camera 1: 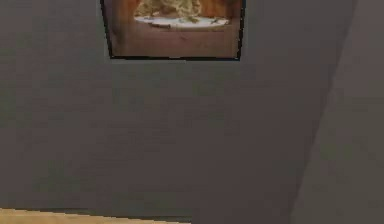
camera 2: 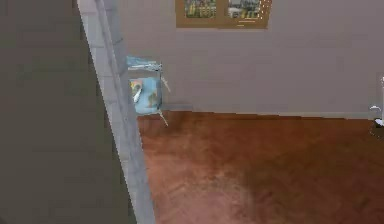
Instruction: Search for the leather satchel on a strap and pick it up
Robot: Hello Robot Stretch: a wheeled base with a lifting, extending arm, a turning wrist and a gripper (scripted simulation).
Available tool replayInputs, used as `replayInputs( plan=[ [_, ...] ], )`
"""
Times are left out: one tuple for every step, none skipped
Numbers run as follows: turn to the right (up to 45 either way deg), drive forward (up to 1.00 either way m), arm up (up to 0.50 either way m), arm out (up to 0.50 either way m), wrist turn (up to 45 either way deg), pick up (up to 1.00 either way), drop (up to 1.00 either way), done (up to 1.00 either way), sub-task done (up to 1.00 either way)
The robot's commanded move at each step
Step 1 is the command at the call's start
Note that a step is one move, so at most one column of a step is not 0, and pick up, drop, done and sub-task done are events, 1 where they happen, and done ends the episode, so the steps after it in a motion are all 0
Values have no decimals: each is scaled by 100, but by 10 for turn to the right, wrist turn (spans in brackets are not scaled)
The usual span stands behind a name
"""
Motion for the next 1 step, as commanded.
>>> replayInputs(
  plan=[
    [450, 0, 0, 0, 0, 0, 0, 0, 0]
  ],
)
